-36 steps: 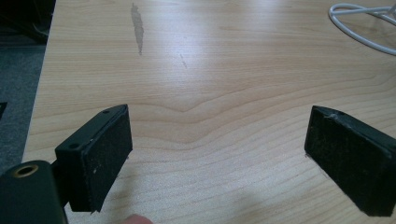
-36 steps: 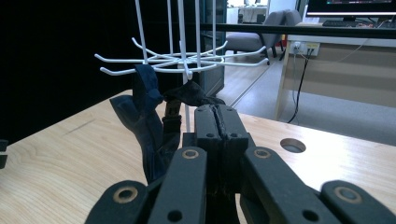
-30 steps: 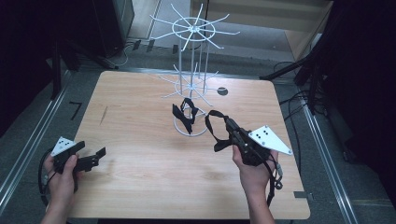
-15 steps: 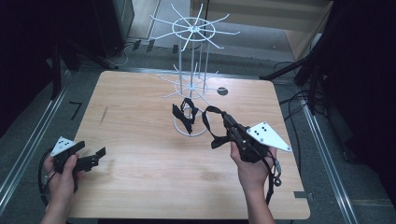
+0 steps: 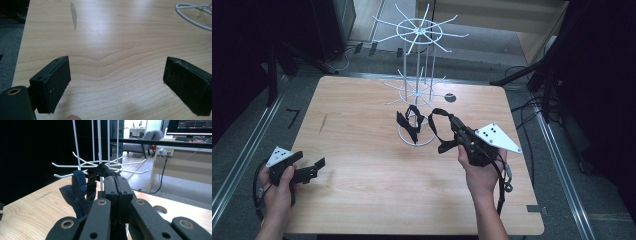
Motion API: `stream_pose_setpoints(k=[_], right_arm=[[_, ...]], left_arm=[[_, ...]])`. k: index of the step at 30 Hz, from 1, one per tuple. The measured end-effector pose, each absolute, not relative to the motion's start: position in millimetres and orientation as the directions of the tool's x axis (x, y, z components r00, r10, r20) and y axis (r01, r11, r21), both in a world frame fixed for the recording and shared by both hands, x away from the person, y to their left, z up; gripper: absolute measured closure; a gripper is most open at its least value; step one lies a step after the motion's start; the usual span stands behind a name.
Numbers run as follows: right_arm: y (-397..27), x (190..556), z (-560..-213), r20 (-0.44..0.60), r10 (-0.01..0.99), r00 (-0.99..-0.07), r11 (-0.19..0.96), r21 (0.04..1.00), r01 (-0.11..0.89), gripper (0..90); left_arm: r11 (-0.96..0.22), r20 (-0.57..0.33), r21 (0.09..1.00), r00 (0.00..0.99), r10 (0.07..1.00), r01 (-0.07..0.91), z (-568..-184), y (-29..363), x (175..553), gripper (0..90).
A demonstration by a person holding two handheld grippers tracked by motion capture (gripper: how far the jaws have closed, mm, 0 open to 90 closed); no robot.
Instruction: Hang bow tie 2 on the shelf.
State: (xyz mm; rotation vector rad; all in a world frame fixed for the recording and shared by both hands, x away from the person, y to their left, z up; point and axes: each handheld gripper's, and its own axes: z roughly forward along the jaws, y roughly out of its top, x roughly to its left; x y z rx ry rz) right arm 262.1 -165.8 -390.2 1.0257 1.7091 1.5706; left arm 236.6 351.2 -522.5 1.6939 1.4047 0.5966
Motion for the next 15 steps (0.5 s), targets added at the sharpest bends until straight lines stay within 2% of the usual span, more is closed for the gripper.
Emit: stream_pose_setpoints(k=[15], right_arm=[[-162.5, 280.8, -394.4, 0.085, 0.842, -0.533, 0.006, 0.986, 0.167, 90.0]], left_arm=[[-0.024, -0.146, 0.831, 0.26, 0.954, 0.555, -522.5, 351.9, 236.9, 8.2]])
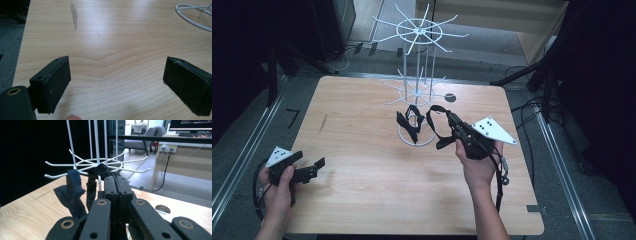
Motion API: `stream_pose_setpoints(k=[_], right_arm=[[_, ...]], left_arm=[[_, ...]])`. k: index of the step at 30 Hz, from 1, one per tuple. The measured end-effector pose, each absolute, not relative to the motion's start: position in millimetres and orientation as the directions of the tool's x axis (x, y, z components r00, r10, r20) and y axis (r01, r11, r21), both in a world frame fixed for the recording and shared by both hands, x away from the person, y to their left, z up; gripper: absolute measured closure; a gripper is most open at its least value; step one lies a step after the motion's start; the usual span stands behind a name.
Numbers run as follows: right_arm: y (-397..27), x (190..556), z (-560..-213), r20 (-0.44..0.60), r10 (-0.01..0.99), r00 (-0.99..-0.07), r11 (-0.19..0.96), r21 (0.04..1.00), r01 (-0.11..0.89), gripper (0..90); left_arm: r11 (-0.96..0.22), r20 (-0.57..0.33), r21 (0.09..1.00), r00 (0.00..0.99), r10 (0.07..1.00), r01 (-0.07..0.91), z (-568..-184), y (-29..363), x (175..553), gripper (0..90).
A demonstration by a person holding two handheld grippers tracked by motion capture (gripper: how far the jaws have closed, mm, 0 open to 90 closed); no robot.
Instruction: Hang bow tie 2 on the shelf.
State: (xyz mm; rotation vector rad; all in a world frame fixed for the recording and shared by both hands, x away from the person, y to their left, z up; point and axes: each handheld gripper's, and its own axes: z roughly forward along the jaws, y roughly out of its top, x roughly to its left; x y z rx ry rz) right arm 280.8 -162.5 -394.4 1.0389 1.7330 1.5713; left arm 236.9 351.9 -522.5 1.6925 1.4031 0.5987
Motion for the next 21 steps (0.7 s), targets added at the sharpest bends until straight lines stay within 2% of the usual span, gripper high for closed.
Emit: stream_pose_setpoints(k=[21], right_arm=[[-154.2, 305.4, -403.9, 0.098, 0.849, -0.52, 0.013, 0.979, 0.205, 90.0]], left_arm=[[-0.017, -0.152, 0.833, 0.258, 0.954, 0.553, -522.7, 351.9, 236.9, 8.2]])
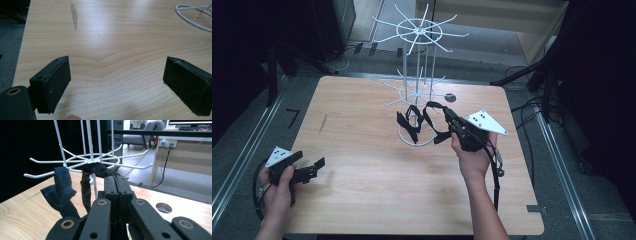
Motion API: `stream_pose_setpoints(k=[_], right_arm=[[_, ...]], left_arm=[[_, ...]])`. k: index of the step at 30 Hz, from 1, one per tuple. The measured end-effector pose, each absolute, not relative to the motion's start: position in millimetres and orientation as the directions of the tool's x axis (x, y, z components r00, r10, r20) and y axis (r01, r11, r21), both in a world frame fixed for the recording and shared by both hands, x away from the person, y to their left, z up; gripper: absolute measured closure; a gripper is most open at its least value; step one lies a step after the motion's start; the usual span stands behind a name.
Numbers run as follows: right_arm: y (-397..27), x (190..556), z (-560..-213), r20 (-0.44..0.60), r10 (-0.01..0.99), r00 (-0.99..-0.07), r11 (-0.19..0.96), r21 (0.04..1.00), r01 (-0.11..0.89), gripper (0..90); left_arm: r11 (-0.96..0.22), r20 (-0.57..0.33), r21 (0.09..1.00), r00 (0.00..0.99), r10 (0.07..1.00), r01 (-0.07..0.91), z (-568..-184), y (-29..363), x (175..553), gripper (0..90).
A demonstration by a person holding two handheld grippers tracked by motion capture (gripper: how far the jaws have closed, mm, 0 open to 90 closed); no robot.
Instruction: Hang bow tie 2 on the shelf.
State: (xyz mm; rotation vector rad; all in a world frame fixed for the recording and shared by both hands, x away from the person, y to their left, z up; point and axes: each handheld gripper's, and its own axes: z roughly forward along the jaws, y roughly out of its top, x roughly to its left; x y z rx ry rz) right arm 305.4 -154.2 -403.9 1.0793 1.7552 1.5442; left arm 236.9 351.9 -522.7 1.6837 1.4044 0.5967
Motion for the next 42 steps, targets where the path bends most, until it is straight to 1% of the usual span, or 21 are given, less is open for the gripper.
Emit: stream_pose_setpoints(k=[6, 12, 28, 33, 34, 36, 37, 40, 41, 42], right_arm=[[-151.2, 311.6, -411.2, 0.108, 0.848, -0.519, 0.014, 0.974, 0.225, 90.0], [-149.4, 319.1, -423.2, 0.154, 0.844, -0.513, -0.015, 0.964, 0.266, 90.0], [-136.2, 324.9, -435.4, 0.139, 0.834, -0.533, 0.022, 0.958, 0.285, 89.6], [-137.0, 323.4, -438.1, 0.149, 0.832, -0.535, 0.015, 0.957, 0.291, 85.3], [-138.6, 322.6, -439.9, 0.154, 0.831, -0.534, 0.01, 0.956, 0.292, 82.1], [-139.0, 322.2, -440.6, 0.157, 0.83, -0.535, 0.008, 0.956, 0.294, 80.8], [-140.7, 320.7, -442.7, 0.158, 0.832, -0.531, 0.01, 0.954, 0.299, 77.8], [-142.5, 320.1, -443.6, 0.16, 0.832, -0.531, 0.011, 0.952, 0.305, 75.6], [-145.0, 318.4, -444.3, 0.162, 0.833, -0.529, 0.005, 0.954, 0.299, 70.8], [-145.9, 318.0, -444.6, 0.162, 0.834, -0.528, 0.003, 0.955, 0.298, 69.4]], left_arm=[[-0.017, -0.152, 0.833, 0.258, 0.954, 0.553, -522.6, 351.9, 236.9, 8.2], [-0.019, -0.151, 0.833, 0.259, 0.954, 0.553, -522.6, 352.0, 236.8, 8.2], [-0.019, -0.152, 0.832, 0.26, 0.954, 0.554, -522.4, 352.4, 236.8, 8.2], [-0.016, -0.154, 0.835, 0.26, 0.953, 0.551, -522.6, 352.3, 236.9, 8.2], [-0.017, -0.153, 0.834, 0.259, 0.954, 0.552, -522.5, 352.3, 236.8, 8.2], [-0.018, -0.153, 0.832, 0.26, 0.953, 0.554, -522.4, 352.4, 236.8, 8.2], [-0.017, -0.153, 0.833, 0.26, 0.954, 0.553, -522.5, 352.3, 236.8, 8.2], [-0.019, -0.151, 0.832, 0.259, 0.954, 0.555, -522.3, 352.4, 236.8, 8.2], [-0.018, -0.151, 0.832, 0.258, 0.954, 0.554, -522.5, 352.2, 236.8, 8.2], [-0.018, -0.151, 0.832, 0.258, 0.954, 0.554, -522.5, 352.2, 236.8, 8.2]])
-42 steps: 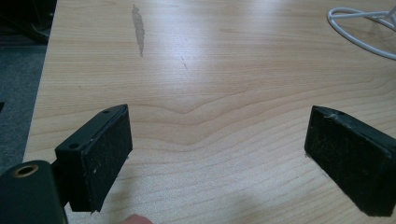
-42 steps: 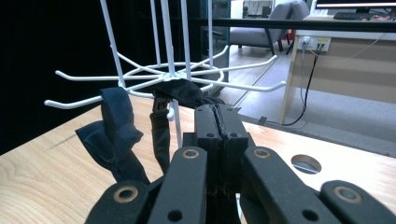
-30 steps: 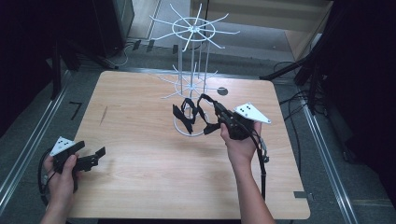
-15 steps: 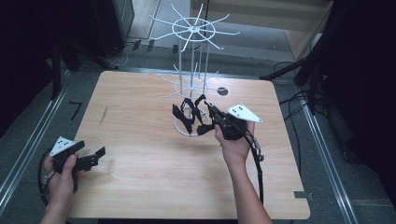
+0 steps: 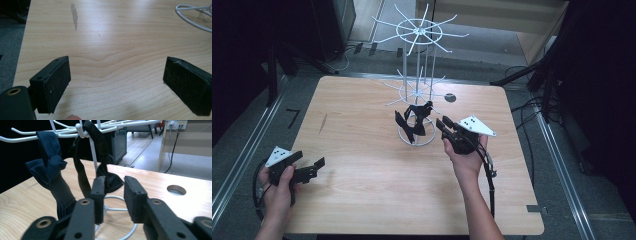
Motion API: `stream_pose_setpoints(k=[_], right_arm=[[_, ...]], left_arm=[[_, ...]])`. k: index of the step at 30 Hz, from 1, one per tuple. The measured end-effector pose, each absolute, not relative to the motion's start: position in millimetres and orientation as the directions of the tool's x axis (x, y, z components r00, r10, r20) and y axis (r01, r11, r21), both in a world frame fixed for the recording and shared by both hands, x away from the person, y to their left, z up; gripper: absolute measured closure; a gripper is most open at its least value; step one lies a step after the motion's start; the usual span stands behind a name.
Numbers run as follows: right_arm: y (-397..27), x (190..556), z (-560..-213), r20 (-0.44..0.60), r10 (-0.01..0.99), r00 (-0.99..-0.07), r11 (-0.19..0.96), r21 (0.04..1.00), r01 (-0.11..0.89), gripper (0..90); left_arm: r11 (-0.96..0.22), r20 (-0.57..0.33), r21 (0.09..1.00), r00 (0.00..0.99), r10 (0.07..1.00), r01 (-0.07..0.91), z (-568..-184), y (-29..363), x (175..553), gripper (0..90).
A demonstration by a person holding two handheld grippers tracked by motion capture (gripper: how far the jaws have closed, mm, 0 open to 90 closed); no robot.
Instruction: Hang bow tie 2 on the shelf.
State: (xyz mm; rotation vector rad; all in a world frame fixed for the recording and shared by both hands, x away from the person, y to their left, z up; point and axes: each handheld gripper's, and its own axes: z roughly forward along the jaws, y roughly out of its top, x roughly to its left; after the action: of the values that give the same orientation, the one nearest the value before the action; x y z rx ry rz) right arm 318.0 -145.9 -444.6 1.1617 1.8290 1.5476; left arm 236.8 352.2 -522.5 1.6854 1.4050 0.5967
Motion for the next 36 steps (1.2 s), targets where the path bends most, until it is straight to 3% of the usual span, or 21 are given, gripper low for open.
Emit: stream_pose_setpoints(k=[2, 3, 8, 36], right_arm=[[-147.1, 317.4, -444.9, 0.163, 0.834, -0.526, 0.002, 0.954, 0.299, 67.4], [-149.4, 315.8, -446.3, 0.165, 0.837, -0.522, -0.001, 0.954, 0.301, 61.5], [-154.5, 312.5, -450.5, 0.15, 0.847, -0.51, 0.018, 0.951, 0.31, 50.2], [-177.9, 295.8, -474.0, 0.146, 0.861, -0.487, 0.037, 0.937, 0.347, 31.2]], left_arm=[[-0.019, -0.151, 0.833, 0.259, 0.954, 0.553, -522.5, 352.2, 236.9, 8.2], [-0.019, -0.15, 0.832, 0.258, 0.954, 0.554, -522.5, 352.2, 236.8, 8.2], [-0.02, -0.15, 0.832, 0.259, 0.954, 0.554, -522.3, 352.1, 236.7, 8.2], [-0.02, -0.151, 0.832, 0.26, 0.954, 0.554, -522.4, 351.9, 236.9, 8.2]])
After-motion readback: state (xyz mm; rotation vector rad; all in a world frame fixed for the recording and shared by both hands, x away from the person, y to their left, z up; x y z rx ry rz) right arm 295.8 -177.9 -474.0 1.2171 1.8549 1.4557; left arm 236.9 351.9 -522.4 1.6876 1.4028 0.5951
